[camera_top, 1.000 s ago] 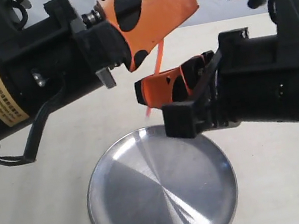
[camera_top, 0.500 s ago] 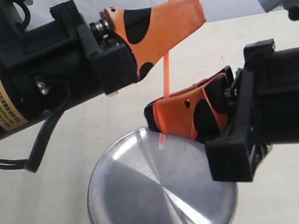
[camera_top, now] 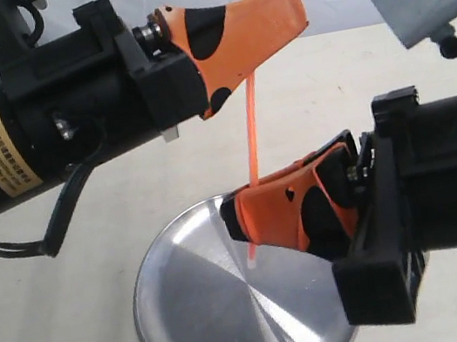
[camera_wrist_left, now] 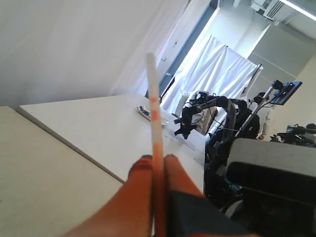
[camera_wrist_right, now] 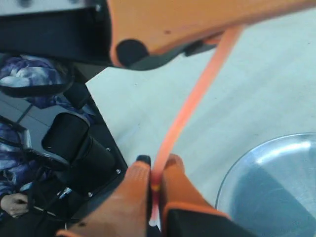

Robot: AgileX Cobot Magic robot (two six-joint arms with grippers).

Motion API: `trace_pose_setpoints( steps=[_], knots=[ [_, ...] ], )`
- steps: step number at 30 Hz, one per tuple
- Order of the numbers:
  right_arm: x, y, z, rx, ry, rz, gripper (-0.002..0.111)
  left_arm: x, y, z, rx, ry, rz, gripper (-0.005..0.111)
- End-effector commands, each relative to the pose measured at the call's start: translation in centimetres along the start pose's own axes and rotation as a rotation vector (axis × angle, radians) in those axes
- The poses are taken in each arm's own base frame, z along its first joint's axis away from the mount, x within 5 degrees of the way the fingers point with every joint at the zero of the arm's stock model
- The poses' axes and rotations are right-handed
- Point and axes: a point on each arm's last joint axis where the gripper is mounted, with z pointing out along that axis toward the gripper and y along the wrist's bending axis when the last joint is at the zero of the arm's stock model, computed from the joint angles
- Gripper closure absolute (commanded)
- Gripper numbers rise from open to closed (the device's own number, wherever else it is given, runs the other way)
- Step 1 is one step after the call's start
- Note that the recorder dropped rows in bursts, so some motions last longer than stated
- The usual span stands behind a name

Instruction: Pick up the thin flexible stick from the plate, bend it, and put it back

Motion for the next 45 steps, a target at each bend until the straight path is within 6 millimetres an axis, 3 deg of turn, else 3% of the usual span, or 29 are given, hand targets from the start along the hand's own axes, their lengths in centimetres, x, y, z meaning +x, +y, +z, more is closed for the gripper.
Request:
trace_pose_setpoints(
  steps=[1, 6, 10, 16, 30, 38, 42, 45],
  knots=[
    [-0.1, 1.1, -1.1, -0.069, -0.016, 0.016, 0.109, 0.7, 0.8, 0.0, -0.078, 0.059, 0.058, 0.106],
    [-0.3, 1.6, -2.3, -0.070, -0.062, -0.019, 0.109, 1.0, 0.6, 0.0, -0.058, 0.093, 0.070, 0.106],
    [0.5, 0.4, -0.7, -0.016, 0.055, -0.032, 0.109, 0.4, -0.6, 0.0, 0.070, 0.027, 0.046, 0.106],
    [1.2, -1.2, 0.6, 0.093, 0.155, -0.044, 0.109, 0.1, -1.0, -0.1, 0.112, -0.003, 0.024, 0.106],
    [0.6, -3.2, 1.5, 0.266, 0.101, -0.095, 0.109, 0.2, -1.7, -0.3, 0.162, 0.034, -0.051, 0.106],
    [1.0, -3.6, 2.1, 0.269, 0.141, -0.074, 0.109, 0.9, -0.2, -0.3, -0.006, 0.110, -0.004, 0.106],
    [0.6, -2.8, 1.1, 0.242, 0.098, -0.058, 0.109, 1.3, 0.0, -0.3, -0.032, 0.156, 0.038, 0.094],
    [0.3, -2.2, 0.2, 0.222, 0.053, -0.049, 0.109, 1.3, 0.0, -0.3, -0.033, 0.152, 0.033, 0.076]
  ],
)
